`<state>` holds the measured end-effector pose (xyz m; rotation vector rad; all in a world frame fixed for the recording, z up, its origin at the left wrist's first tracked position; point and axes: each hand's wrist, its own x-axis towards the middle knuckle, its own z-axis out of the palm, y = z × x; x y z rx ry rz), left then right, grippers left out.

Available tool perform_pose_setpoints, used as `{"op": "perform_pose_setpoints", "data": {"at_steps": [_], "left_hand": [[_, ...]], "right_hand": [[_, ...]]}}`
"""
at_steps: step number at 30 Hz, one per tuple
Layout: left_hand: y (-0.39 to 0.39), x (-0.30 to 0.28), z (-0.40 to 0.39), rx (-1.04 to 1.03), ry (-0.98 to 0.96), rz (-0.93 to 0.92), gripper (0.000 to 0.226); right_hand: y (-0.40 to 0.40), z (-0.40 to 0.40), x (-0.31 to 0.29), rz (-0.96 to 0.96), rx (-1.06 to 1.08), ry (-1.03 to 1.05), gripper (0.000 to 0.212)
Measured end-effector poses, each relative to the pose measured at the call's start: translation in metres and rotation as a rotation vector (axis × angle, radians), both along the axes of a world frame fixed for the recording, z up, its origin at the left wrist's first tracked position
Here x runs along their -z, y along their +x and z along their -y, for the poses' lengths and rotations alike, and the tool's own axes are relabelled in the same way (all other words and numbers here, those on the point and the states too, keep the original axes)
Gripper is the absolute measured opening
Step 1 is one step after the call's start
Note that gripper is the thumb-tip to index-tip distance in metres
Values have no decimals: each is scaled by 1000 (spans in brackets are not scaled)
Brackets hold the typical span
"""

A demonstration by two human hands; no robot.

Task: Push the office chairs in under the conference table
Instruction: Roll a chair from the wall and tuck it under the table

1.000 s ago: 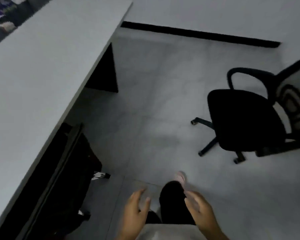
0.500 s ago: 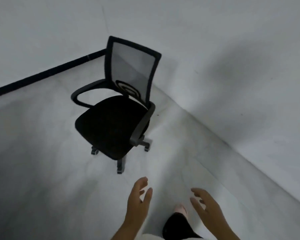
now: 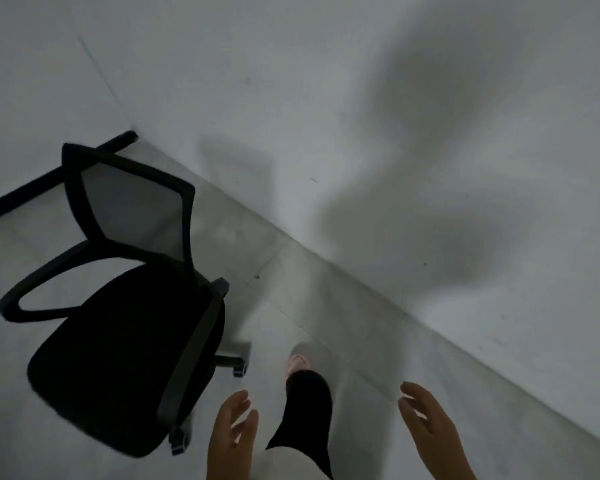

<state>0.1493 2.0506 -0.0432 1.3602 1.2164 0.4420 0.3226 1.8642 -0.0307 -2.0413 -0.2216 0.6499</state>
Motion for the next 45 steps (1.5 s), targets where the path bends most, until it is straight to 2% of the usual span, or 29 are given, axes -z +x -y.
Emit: {"op": "perform_pose_setpoints", "data": {"at_steps": [5,10,14,16,21,24,28,31,36,40,43,44,45], "left_hand": [[112,-24,-109,23,46,18,28],[211,-51,-209,-6,93,167,30],[257,-44,-254,-78,79,173,24],[274,-34,-275,-151,101,166,30],[321,-23,-353,-382,43,126,23],[348,-38,-405,-523,115,104,23],[362,-50,-455,-719,199,92,26],[353,-41,-470,-900,189,72,27],[334,-25,-487,-1196,177,46,39],[318,-23,-523,-1290,183,86,37],[306,-36,-560,-1312,274,104,26],[302,-40,-571,-1331,288,117,26],[298,-45,-581,-1359,289,131,27]], "right_hand": [[116,-105,-17,79,-35,45,24],[204,-202,-47,158,-71,128,24],[253,-258,-41,95,-94,111,25],[283,-287,-31,49,-120,80,26],[363,-408,-15,-2,-404,57,27],[397,-510,-22,7,-638,98,27],[411,-629,-34,-41,-996,128,27],[403,-690,-39,-135,-1129,141,32],[389,-767,-18,-155,-1258,121,70],[357,-832,-13,-91,-1465,106,54],[324,-882,-26,-46,-1668,158,71],[311,-898,-32,-20,-1729,153,73],[298,-913,-38,-2,-1778,142,63]]}}
